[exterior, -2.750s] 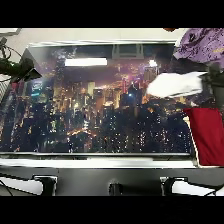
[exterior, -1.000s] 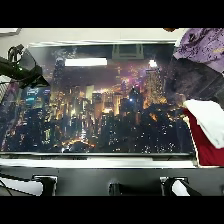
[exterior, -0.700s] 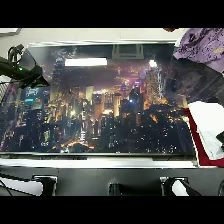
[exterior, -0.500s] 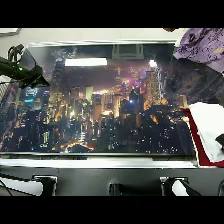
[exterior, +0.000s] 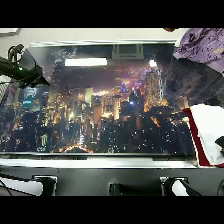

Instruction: Fold the clothes and pants, and hang the long-sleeved shirts on hangers.

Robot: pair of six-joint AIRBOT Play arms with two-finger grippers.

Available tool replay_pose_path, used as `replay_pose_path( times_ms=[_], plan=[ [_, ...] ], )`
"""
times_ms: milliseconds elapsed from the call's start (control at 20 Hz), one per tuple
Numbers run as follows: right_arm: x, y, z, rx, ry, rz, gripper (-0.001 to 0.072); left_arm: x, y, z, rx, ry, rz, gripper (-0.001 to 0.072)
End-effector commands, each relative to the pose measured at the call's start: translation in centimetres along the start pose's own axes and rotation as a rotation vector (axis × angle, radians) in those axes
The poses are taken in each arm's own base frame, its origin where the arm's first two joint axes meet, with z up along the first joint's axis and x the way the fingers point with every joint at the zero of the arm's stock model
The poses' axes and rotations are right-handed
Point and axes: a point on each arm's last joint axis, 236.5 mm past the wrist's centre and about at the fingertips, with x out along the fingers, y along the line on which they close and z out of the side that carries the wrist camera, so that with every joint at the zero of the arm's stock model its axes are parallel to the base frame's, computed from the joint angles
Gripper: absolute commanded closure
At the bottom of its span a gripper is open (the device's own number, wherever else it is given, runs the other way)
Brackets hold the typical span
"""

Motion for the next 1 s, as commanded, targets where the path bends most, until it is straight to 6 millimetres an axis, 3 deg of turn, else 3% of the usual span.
replay_pose_path(
  times_ms=[0, 150, 300, 350, 400, 450, 600, 750, 900, 950],
  plan=[
    [0.0, -0.3, -0.6, 0.005, 0.027, -0.013, 0.0661, 0.0, 0.0, 0.0, 0.006, 0.0, 0.0, 0.069],
    [0.0, -0.7, -0.7, -0.005, 0.031, -0.028, 0.0348, 0.0, 0.0, 0.0, 0.007, 0.0, 0.001, 0.069],
    [-0.4, -0.3, -0.6, -0.019, 0.025, -0.001, 0.0363, 0.0, 0.0, 0.2, 0.011, -0.007, 0.0, 0.069],
    [-1.0, 0.8, -0.4, -0.047, 0.014, 0.056, 0.0436, 0.0, 0.0, 0.3, 0.021, -0.015, 0.0, 0.069],
    [-1.8, 2.3, -0.2, -0.064, 0.002, 0.135, 0.0585, 0.0, -0.1, 0.6, 0.034, -0.027, -0.001, 0.069],
    [-3.1, 4.9, 0.1, -0.087, -0.015, 0.267, 0.0685, -0.2, -0.2, 0.9, 0.051, -0.043, -0.001, 0.0691],
    [-9.9, 13.8, -0.1, -0.224, -0.109, 0.658, 0.0686, -0.6, -0.5, 1.5, 0.119, -0.092, 0.035, 0.0691],
    [-16.6, 21.5, -4.4, -0.508, -0.251, 0.85, 0.0686, -0.3, -0.7, 0.6, 0.194, -0.139, 0.12, 0.0692],
    [-22.1, 27.4, -13.0, -0.88, -0.414, 0.96, 0.0686, 1.1, -1.1, -3.0, 0.2, -0.176, 0.12, 0.0692],
    [-22.9, 28.5, -16.0, -0.993, -0.45, 0.966, 0.0686, 1.6, -1.0, -4.5, 0.198, -0.185, 0.119, 0.0692]
  ],
)
